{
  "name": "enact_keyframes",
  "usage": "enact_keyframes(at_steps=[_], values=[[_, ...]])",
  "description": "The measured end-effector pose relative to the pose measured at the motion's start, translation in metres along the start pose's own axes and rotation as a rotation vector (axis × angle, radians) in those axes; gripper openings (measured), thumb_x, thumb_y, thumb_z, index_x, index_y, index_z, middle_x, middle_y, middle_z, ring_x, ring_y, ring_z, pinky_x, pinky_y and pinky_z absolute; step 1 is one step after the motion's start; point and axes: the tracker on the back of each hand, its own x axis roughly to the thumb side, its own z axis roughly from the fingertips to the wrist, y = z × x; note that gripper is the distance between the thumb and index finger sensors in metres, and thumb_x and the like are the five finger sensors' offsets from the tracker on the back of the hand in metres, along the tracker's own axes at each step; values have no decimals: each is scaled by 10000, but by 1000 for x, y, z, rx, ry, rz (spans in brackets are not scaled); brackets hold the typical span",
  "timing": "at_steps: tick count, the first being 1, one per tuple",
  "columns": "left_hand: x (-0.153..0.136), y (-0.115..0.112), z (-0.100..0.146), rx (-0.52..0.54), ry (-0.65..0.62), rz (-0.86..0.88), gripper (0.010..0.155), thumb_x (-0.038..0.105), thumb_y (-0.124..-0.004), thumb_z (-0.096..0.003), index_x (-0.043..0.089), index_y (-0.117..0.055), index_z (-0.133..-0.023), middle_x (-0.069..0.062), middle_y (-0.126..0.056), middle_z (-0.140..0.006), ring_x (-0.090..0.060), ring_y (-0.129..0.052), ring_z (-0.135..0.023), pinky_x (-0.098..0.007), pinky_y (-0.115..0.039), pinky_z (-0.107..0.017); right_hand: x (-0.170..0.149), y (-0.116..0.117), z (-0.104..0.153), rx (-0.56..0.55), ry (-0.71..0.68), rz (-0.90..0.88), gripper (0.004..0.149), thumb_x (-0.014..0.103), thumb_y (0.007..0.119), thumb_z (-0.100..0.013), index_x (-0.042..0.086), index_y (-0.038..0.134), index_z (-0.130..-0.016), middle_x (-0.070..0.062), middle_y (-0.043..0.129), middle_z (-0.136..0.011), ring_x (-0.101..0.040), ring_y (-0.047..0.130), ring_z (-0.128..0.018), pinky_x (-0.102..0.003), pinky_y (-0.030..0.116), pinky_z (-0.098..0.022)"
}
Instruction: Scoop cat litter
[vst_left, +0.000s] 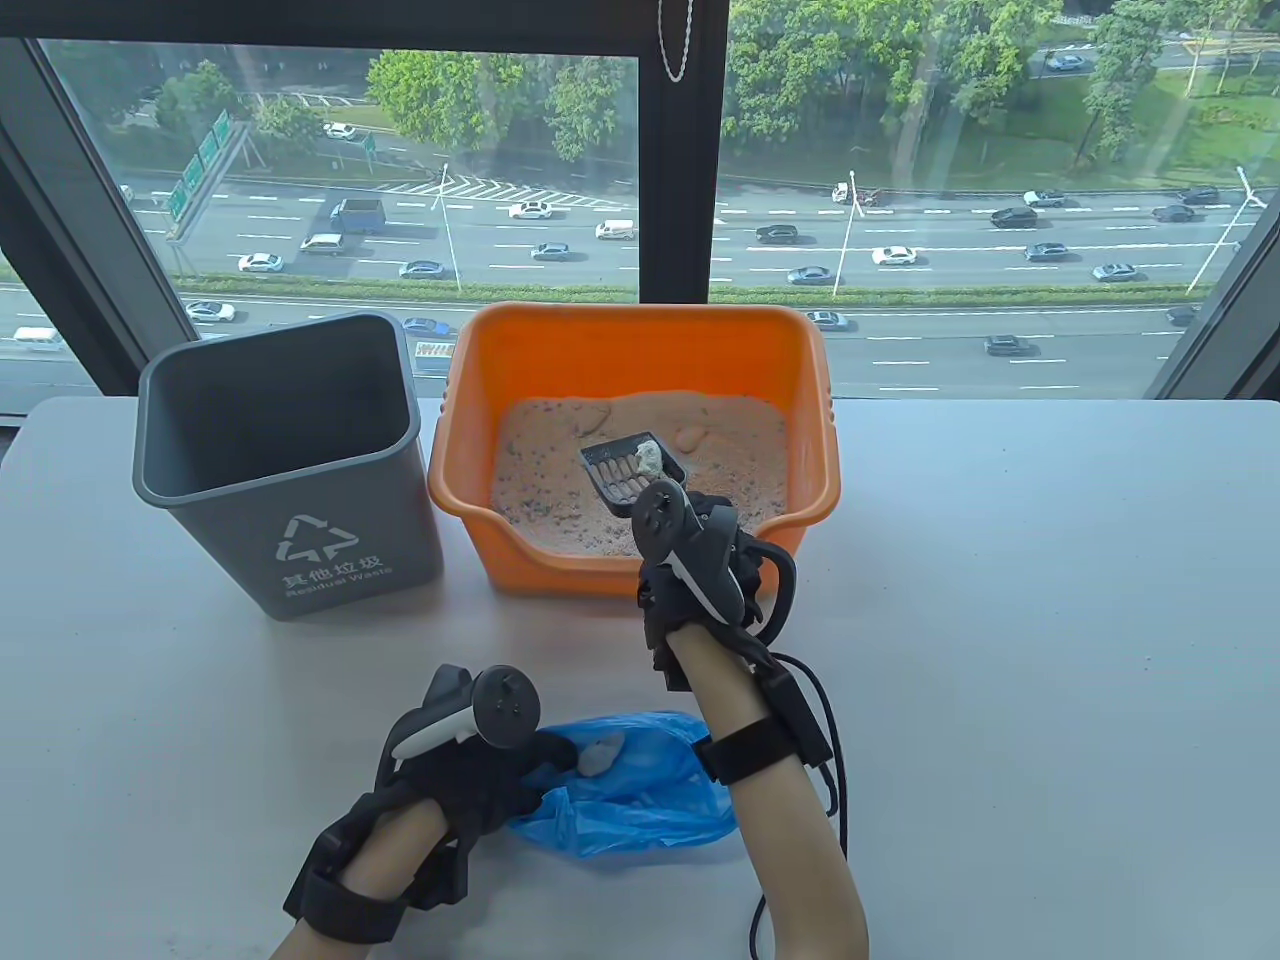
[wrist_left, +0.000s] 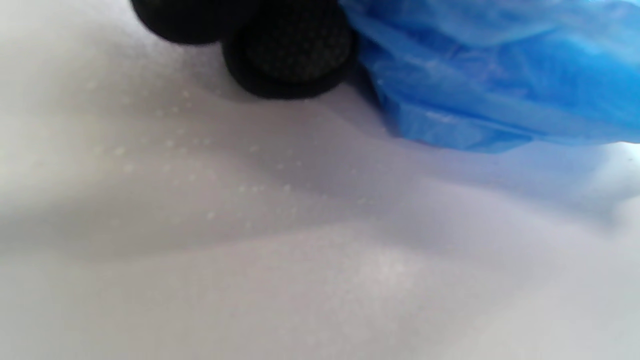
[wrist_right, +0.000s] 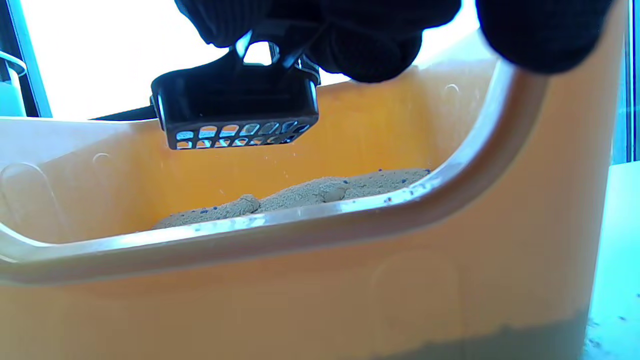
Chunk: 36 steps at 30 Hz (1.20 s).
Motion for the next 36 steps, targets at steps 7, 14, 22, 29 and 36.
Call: enact_keyframes(at_steps=[7,14,22,29,36], values=[[0,0,0,0,0,-1,597,409,-808,-494,548,-474,-969,94,-769,-706,-109,-923,-441,-246,-813,-347,-7,-7,13,-21,-40,-22,561,371,688,-437,23,663,-877,-250,749,-726,-96,816,-228,-414,757,-263],[1,0,0,1,5,-9,596,409,-807,-495,548,-473,-969,93,-769,-709,-111,-925,-444,-249,-813,-349,-44,-42,76,73,-161,-102,557,355,711,-439,15,680,-879,-264,753,-730,-123,828,-244,-437,750,-277],[0,-1,0,1,4,7,597,407,-811,-493,548,-477,-968,93,-769,-705,-112,-923,-440,-249,-812,-348,-89,-74,162,303,-286,-154,553,329,734,-444,-9,698,-881,-293,757,-730,-159,839,-260,-475,738,-291],[0,-1,0,2,5,8,597,409,-810,-492,547,-476,-968,95,-767,-706,-110,-922,-440,-245,-814,-348,-87,-60,197,450,-373,-52,552,321,749,-441,-19,713,-875,-304,766,-722,-168,847,-258,-482,740,-285],[0,-1,0,5,6,4,601,409,-810,-490,542,-473,-970,97,-768,-705,-108,-924,-439,-243,-816,-348,-53,-33,182,487,-444,185,555,310,794,-431,-33,732,-863,-316,774,-712,-161,842,-237,-431,745,-232]])
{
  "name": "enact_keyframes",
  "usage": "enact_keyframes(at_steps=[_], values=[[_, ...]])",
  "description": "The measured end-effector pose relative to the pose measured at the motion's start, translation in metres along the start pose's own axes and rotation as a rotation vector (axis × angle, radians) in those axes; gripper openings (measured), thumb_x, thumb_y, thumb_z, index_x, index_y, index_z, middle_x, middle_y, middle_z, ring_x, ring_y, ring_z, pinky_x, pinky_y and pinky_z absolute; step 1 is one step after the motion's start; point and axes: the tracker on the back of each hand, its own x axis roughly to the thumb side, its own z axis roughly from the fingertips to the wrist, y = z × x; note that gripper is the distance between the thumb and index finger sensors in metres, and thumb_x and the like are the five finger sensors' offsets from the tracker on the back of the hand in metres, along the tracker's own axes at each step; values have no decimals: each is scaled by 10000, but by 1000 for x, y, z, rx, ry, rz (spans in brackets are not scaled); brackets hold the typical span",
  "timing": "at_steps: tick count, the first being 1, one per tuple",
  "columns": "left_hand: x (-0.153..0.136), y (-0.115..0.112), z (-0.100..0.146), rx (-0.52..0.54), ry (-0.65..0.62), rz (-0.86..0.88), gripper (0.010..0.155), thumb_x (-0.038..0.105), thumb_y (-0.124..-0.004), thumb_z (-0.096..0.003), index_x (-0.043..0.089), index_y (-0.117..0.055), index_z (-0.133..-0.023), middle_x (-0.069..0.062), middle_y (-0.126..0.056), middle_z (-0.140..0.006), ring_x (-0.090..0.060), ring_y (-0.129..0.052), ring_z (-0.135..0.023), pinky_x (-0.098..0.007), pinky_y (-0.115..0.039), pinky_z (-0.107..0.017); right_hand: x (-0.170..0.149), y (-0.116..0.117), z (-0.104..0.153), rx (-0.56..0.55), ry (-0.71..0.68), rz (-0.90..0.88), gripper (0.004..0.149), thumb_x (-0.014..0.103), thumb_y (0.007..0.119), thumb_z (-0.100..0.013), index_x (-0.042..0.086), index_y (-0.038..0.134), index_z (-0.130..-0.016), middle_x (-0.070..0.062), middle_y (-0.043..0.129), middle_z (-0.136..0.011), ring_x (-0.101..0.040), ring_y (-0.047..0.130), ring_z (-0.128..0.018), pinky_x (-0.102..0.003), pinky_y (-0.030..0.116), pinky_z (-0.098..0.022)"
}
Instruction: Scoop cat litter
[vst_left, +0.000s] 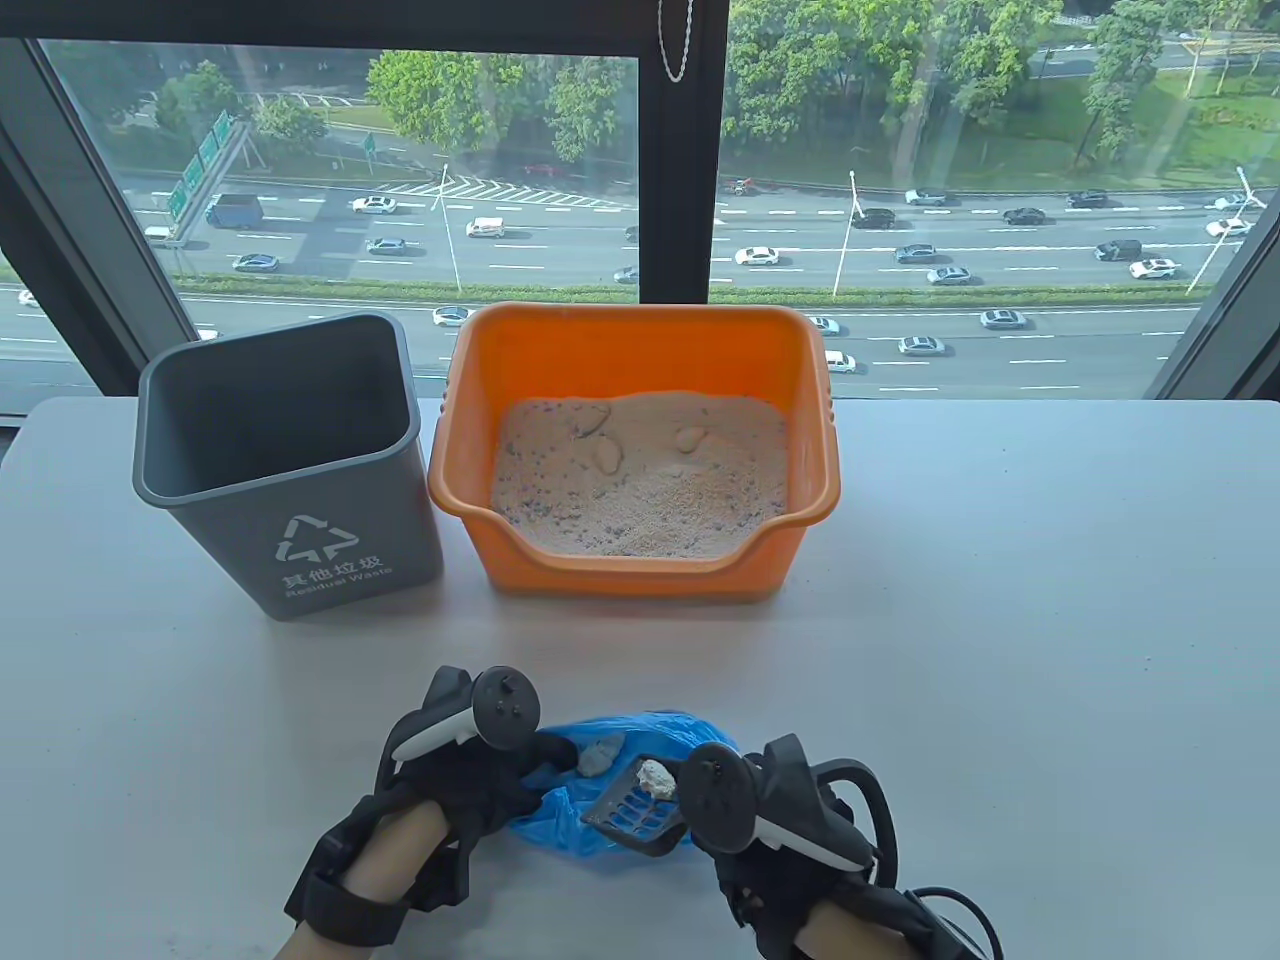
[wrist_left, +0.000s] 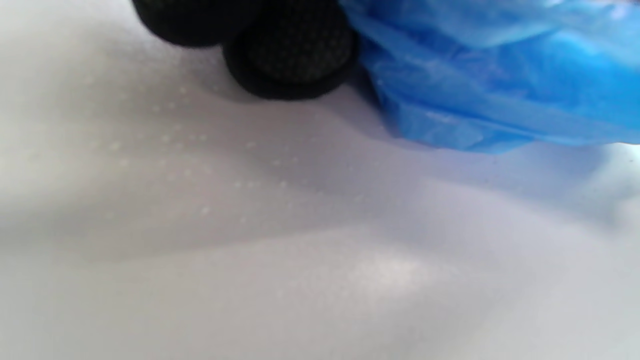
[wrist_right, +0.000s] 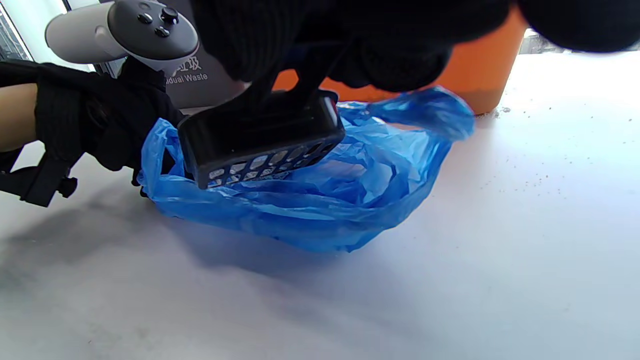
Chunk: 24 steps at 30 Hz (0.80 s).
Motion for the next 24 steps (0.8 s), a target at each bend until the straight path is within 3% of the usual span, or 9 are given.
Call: enact_keyframes(at_steps=[6,13,19,24], values=[[0,0,0,0,-1,0,602,409,-810,-490,541,-472,-970,96,-768,-705,-108,-923,-439,-243,-816,-348,-2,-13,-29,93,-16,33,572,334,846,-407,5,758,-866,-300,786,-720,-131,848,-233,-387,759,-208],[0,0,0,0,0,-2,601,410,-809,-491,542,-471,-970,96,-768,-706,-107,-924,-440,-243,-816,-349,-26,-17,-13,107,17,-13,566,332,835,-414,11,749,-872,-298,783,-728,-140,852,-244,-396,761,-219],[0,0,1,0,1,3,602,409,-811,-490,541,-473,-970,96,-768,-705,-109,-923,-439,-244,-815,-348,-49,-31,20,19,-16,-149,568,335,827,-422,7,745,-878,-300,780,-731,-136,848,-246,-395,761,-223],[0,0,0,0,2,2,602,409,-810,-491,541,-471,-971,97,-767,-705,-109,-923,-440,-243,-815,-348,-67,-55,25,-165,-69,-277,566,344,815,-429,11,742,-880,-298,780,-731,-128,848,-247,-387,763,-224]])
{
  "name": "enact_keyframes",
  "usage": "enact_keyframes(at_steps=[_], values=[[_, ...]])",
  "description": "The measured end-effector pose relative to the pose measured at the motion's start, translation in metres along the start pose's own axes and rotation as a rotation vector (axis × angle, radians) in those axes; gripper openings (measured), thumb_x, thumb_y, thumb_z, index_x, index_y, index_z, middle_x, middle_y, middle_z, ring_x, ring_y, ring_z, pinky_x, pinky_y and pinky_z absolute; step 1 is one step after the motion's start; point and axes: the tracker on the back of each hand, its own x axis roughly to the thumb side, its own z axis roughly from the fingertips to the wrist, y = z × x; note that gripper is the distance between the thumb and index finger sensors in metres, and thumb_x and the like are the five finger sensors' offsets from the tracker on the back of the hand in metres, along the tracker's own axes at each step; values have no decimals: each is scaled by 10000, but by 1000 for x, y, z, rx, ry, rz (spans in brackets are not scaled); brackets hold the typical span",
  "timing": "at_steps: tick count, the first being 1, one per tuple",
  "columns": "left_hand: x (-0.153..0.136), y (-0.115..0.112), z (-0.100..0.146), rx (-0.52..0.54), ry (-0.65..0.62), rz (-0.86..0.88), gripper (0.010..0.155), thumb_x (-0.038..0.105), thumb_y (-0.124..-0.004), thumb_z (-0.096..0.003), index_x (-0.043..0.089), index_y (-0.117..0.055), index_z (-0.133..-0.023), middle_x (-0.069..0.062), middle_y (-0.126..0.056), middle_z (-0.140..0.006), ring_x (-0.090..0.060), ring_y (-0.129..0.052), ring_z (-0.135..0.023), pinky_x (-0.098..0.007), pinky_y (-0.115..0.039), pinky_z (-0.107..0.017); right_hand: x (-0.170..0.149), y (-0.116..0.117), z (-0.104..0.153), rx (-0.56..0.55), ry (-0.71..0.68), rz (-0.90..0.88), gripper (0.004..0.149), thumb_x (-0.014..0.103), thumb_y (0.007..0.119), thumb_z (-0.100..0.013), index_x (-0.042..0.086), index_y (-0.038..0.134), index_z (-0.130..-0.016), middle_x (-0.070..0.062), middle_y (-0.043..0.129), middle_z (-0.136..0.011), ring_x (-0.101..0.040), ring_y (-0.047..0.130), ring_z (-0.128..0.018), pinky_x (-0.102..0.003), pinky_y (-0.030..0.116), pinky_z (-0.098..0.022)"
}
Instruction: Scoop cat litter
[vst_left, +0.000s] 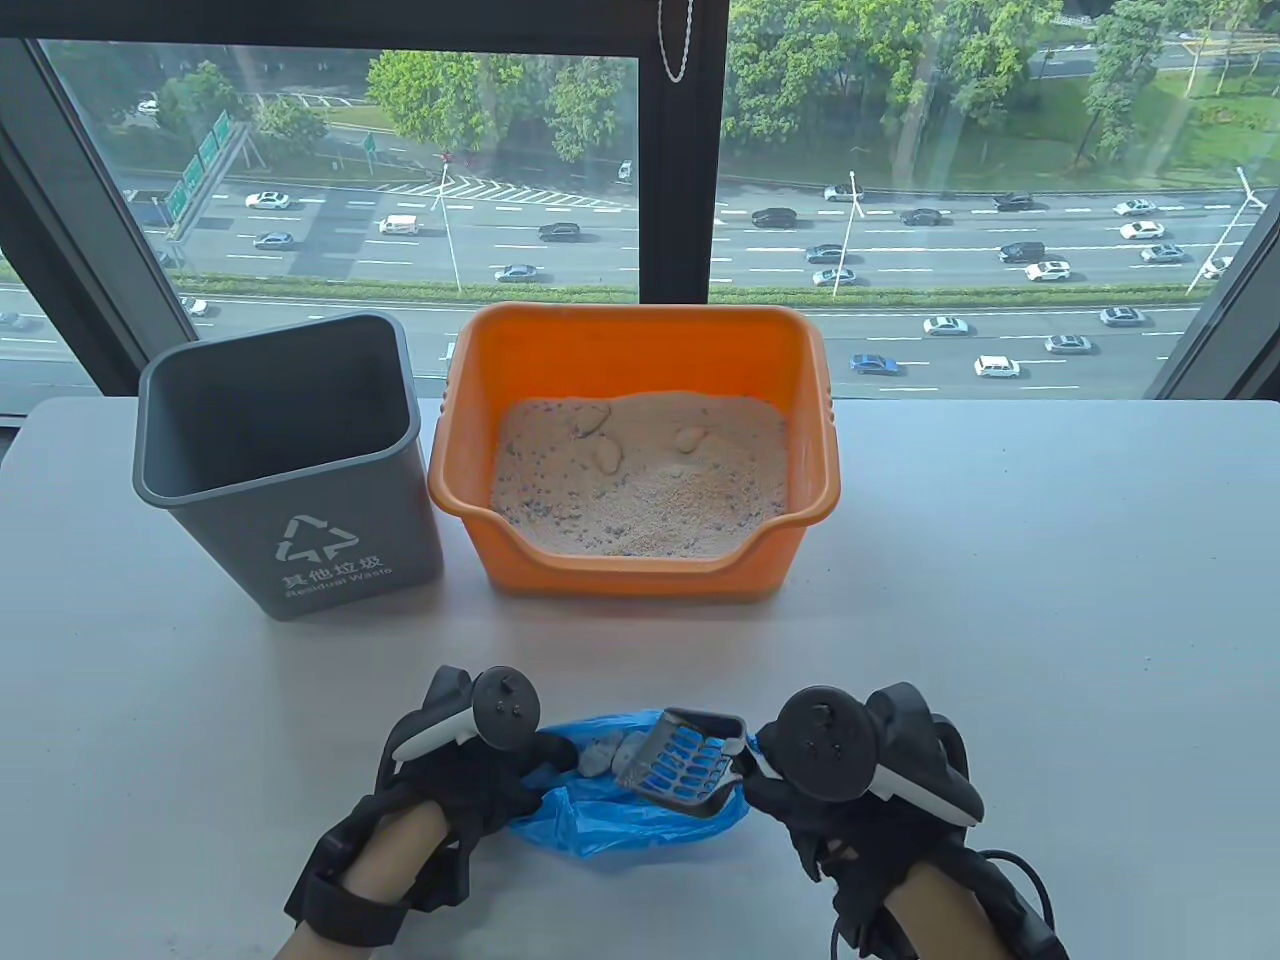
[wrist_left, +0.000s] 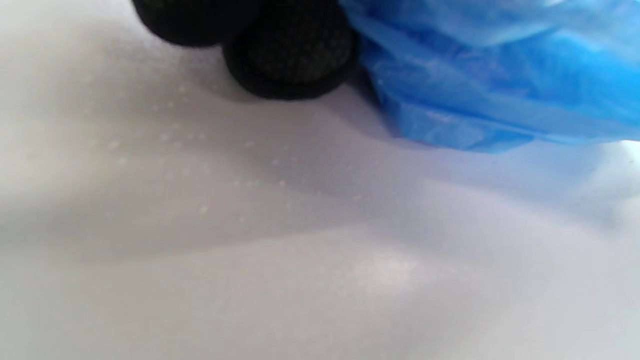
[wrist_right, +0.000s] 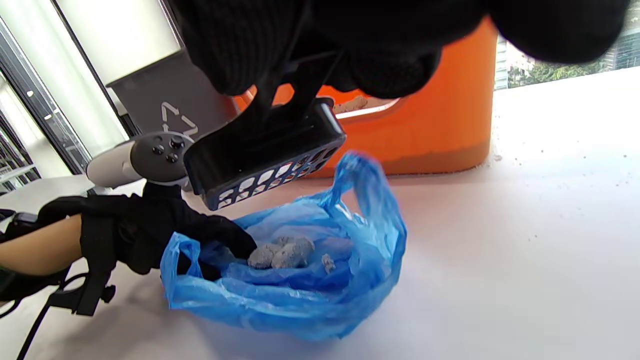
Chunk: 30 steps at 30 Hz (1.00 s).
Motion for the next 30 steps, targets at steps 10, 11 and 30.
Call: enact_keyframes(at_steps=[10,11,30], values=[[0,0,0,-1,-1,1,601,408,-810,-491,540,-472,-971,94,-767,-705,-110,-922,-439,-243,-815,-348,-3,-20,-93,-97,203,-53,591,327,785,-451,7,656,-931,-313,699,-793,-122,842,-306,-387,767,-274],[0,0,0,-1,-2,1,602,409,-810,-491,541,-471,-971,94,-767,-705,-110,-923,-439,-244,-815,-348,-3,-19,-104,-93,233,-42,592,327,781,-453,5,652,-932,-316,697,-793,-121,843,-304,-387,769,-272],[-1,0,-1,-5,-10,6,603,405,-811,-493,538,-471,-973,93,-766,-706,-112,-921,-439,-246,-814,-349,-16,37,-305,-25,761,241,586,335,782,-432,-36,698,-878,-293,811,-650,-77,836,-173,-363,793,-172]])
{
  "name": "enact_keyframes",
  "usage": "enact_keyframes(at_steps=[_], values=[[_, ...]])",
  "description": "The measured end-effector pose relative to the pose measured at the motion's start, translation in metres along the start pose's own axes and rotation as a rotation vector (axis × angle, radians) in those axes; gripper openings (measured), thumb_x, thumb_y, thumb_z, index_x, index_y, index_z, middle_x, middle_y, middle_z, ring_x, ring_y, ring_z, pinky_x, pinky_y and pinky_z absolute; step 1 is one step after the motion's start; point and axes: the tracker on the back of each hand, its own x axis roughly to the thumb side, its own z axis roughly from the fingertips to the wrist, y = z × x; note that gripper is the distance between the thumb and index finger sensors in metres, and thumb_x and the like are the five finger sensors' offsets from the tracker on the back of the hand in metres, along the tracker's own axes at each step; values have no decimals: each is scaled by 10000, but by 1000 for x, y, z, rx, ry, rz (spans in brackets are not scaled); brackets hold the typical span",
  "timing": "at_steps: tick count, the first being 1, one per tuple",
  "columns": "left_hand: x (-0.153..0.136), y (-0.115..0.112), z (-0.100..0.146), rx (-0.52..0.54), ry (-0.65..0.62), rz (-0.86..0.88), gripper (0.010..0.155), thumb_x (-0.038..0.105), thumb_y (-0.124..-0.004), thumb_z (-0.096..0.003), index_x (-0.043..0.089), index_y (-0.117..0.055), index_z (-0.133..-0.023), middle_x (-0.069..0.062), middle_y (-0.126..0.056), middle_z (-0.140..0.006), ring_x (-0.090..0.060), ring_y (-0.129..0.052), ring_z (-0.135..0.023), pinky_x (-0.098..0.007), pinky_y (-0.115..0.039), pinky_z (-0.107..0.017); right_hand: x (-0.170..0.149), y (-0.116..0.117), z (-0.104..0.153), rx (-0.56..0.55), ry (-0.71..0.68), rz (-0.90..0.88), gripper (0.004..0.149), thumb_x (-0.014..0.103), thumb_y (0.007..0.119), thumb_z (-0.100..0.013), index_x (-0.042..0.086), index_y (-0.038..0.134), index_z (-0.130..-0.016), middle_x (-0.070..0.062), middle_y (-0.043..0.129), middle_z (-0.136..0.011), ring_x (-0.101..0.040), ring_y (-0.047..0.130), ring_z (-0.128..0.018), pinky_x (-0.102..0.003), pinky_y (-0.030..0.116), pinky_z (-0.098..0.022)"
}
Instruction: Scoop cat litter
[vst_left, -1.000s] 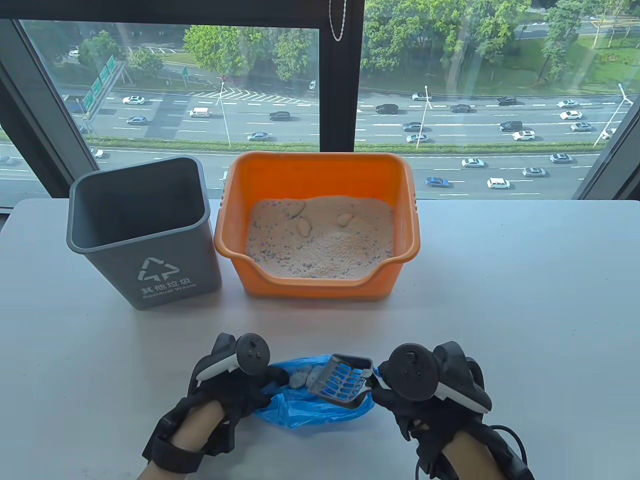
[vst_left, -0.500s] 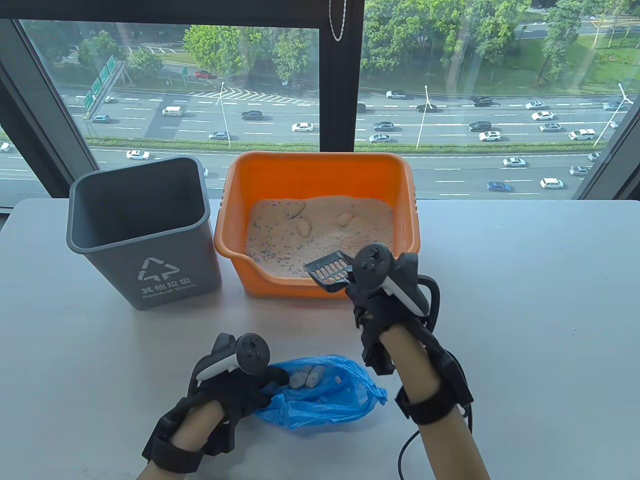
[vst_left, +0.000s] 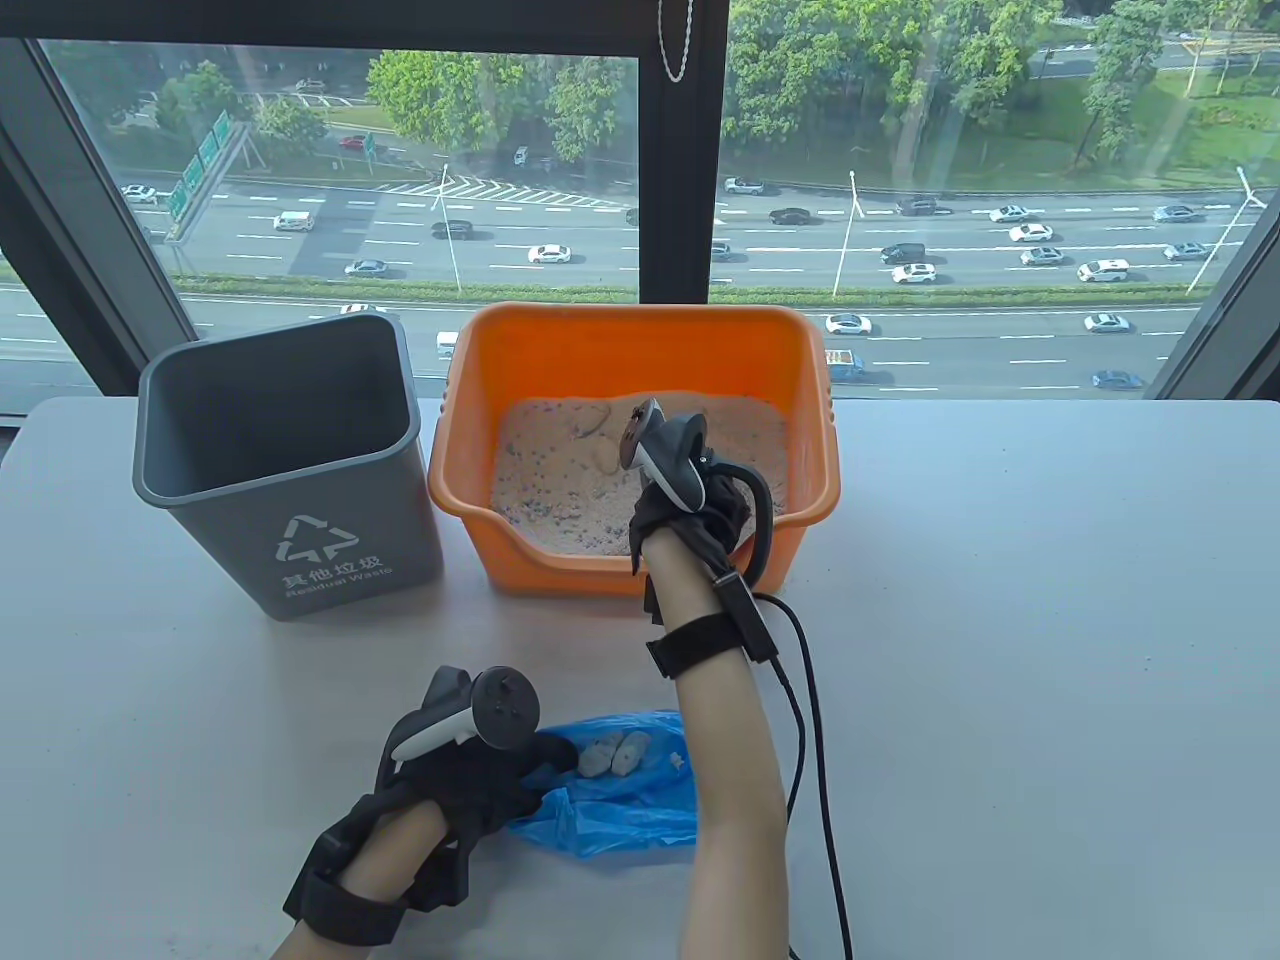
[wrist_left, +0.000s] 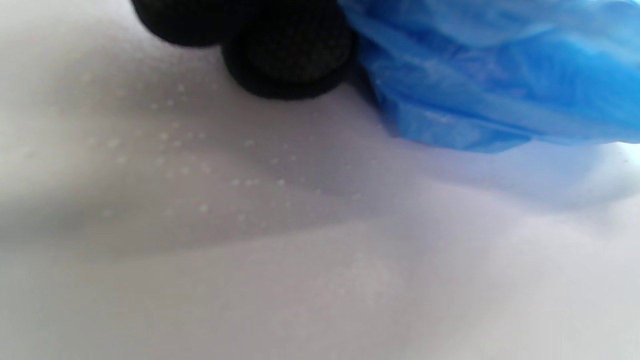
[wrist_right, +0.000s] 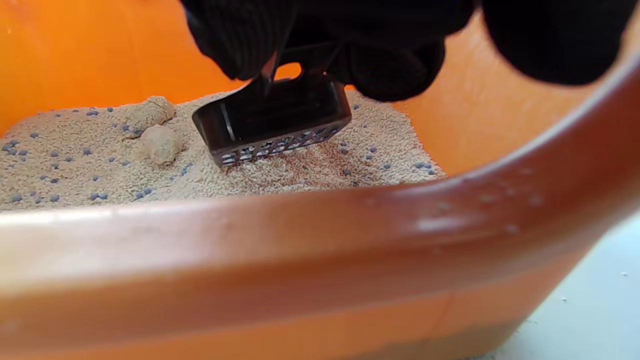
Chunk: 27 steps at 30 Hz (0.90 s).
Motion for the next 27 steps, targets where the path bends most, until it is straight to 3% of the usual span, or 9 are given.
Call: enact_keyframes(at_steps=[2,6,10,13,15,18,21,24,27], values=[[0,0,0,-1,-2,5,602,405,-811,-493,536,-473,-973,94,-766,-704,-112,-920,-438,-246,-814,-349,2,3,-10,30,45,-37,594,350,767,-438,-31,677,-884,-271,812,-634,-58,823,-161,-340,777,-149],[0,0,0,-2,-3,5,603,403,-812,-492,537,-473,-972,92,-766,-704,-113,-921,-437,-247,-814,-348,3,10,-18,-22,61,-49,594,358,717,-446,-9,621,-902,-252,767,-670,-52,789,-195,-330,758,-188],[-1,0,-1,-11,-7,19,601,401,-815,-493,537,-477,-971,89,-767,-700,-116,-921,-434,-249,-813,-348,4,10,-9,-70,4,-37,591,383,663,-468,19,574,-926,-219,744,-710,-21,777,-233,-302,763,-227],[-2,1,-1,-15,-6,21,603,401,-816,-493,538,-475,-972,90,-766,-702,-116,-920,-437,-249,-813,-349,2,3,5,-184,-56,-102,591,376,678,-448,16,601,-909,-224,761,-690,-30,780,-211,-312,763,-208],[-2,0,-1,-14,-5,18,604,401,-815,-494,539,-473,-972,90,-765,-703,-116,-920,-438,-249,-813,-350,-1,3,9,-191,-106,-163,589,370,684,-444,13,608,-906,-230,765,-686,-38,782,-207,-319,761,-203],[-2,1,-1,-13,-2,14,605,401,-814,-494,541,-472,-972,90,-765,-704,-115,-920,-440,-249,-813,-352,-7,3,16,-269,-56,-225,586,368,700,-437,3,637,-891,-236,784,-664,-39,783,-182,-317,758,-178],[-2,1,-1,-13,-3,14,603,401,-814,-494,541,-474,-971,90,-765,-703,-115,-920,-439,-249,-813,-351,-6,5,18,-181,-121,-222,585,379,688,-443,16,630,-897,-221,781,-674,-27,782,-190,-306,762,-185],[-1,1,-1,-12,-3,12,603,402,-813,-494,541,-472,-972,91,-765,-703,-115,-920,-439,-249,-813,-351,-7,4,22,-298,-89,-259,583,365,694,-436,7,635,-892,-233,781,-670,-42,782,-185,-322,758,-182],[-1,0,-1,-11,-2,8,602,402,-812,-494,541,-472,-972,91,-765,-704,-115,-920,-439,-249,-813,-351,-7,4,22,-203,-180,-285,580,381,684,-441,27,634,-897,-215,783,-678,-26,783,-192,-308,765,-192]])
